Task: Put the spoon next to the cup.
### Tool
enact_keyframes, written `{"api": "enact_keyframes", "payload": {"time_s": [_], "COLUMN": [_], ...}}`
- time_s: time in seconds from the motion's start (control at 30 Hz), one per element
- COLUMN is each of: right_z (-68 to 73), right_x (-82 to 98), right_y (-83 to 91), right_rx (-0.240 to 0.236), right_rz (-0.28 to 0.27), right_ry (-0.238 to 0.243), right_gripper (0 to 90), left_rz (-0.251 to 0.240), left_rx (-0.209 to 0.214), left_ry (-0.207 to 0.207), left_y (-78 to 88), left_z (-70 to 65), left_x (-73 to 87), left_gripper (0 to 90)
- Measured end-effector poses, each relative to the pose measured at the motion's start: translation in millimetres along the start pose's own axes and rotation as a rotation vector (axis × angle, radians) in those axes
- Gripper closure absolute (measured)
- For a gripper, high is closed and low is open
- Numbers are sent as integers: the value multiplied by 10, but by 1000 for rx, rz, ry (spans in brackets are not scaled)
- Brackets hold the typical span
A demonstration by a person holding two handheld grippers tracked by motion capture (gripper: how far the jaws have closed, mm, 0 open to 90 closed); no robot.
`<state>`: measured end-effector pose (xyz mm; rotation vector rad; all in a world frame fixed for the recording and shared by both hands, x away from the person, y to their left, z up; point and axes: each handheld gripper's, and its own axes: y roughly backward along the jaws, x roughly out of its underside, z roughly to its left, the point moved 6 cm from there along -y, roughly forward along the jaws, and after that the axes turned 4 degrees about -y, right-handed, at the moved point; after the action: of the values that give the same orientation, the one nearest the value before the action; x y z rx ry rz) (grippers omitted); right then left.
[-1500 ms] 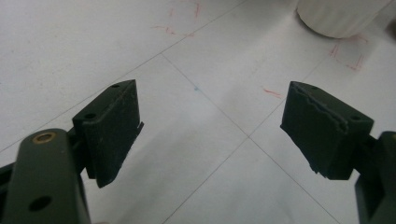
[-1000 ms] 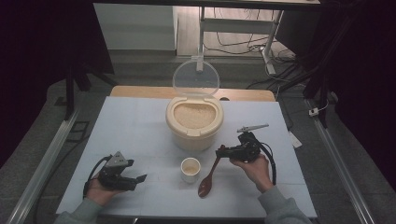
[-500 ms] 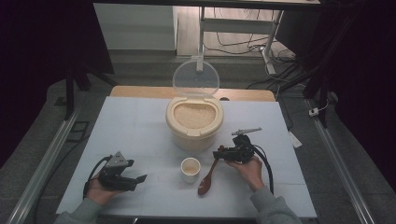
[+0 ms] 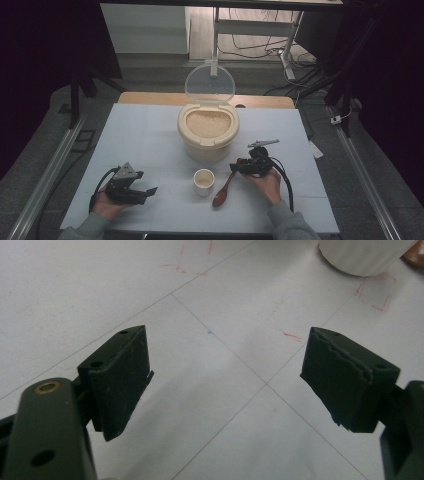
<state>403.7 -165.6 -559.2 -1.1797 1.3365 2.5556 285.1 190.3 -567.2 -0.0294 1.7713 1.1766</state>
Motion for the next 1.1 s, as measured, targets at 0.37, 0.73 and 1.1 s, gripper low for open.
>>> {"api": "enact_keyframes", "payload": {"time_s": [0.37,0.73,1.1], "right_z": [-38,-121,-31], "right_x": [4,-38,129], "right_y": [-17,173,637], "right_rx": [94,100,40], "right_rz": [2,-81,-168], "right_ry": [59,42,155], "right_gripper": [425,419,436], "left_rz": [-1,-5,-7], "left_rx": [-2,-4,-5], "left_ry": [-1,3,2], "left_y": [4,16,25], "left_z": [0,10,1], "left_x": [2,5,2], "left_gripper": [191,191,191]}}
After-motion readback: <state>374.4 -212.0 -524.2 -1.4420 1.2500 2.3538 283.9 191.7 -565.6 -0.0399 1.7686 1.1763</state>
